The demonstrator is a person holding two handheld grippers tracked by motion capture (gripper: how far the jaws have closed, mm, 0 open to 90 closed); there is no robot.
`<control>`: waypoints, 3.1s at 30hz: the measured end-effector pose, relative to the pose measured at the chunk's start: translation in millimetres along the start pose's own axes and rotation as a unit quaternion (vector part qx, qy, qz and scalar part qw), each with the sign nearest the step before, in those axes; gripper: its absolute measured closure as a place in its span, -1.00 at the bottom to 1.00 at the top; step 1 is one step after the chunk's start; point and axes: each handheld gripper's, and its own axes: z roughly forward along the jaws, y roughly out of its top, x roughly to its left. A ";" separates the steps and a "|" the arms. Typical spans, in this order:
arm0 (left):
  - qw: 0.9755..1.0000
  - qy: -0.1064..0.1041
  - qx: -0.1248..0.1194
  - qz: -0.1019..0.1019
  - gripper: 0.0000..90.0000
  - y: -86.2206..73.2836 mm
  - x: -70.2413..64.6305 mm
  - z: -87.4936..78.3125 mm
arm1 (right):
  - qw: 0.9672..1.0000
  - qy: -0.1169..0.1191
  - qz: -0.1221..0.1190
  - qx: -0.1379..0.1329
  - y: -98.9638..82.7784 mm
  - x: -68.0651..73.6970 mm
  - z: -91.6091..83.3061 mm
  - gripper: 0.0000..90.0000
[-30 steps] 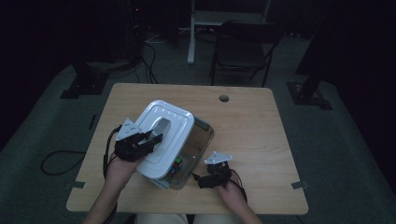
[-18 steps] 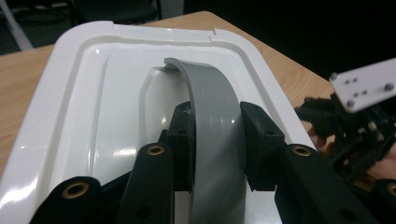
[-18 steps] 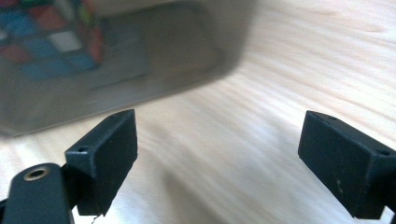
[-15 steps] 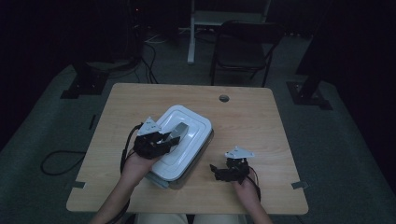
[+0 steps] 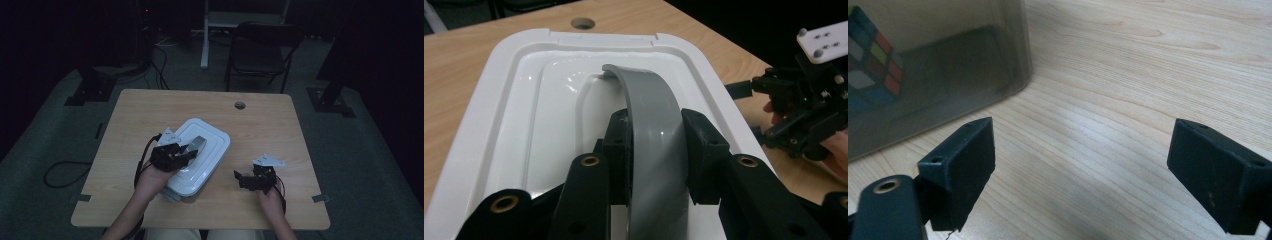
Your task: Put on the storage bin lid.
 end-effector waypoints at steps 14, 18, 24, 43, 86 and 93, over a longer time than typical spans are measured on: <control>1.000 -0.006 -0.002 0.001 0.26 -0.6 1.5 -3.8 | 1.000 0.001 0.003 -0.001 0.2 -1.4 0.3 -0.74; 1.000 -0.008 -0.017 -0.005 0.13 -0.8 6.1 -13.5 | 1.000 -0.003 0.002 -0.002 0.6 -3.1 -0.9 -0.74; 0.999 -0.013 -0.028 -0.012 0.02 -1.4 18.7 -24.3 | 1.000 -0.007 0.004 -0.002 0.7 -5.2 -2.3 -0.74; 0.996 0.037 -0.059 -0.049 -0.96 -12.1 85.9 -45.1 | 1.000 -0.016 0.010 -0.001 -2.1 -11.0 -6.5 -0.74; 0.996 0.085 -0.019 -0.033 -0.96 -85.5 139.6 41.1 | 1.000 0.005 0.020 -0.009 4.5 8.8 14.5 -0.74; 0.996 0.081 -0.019 -0.041 -0.95 -89.7 136.1 43.8 | 1.000 0.003 0.025 0.003 5.9 16.9 24.5 -0.74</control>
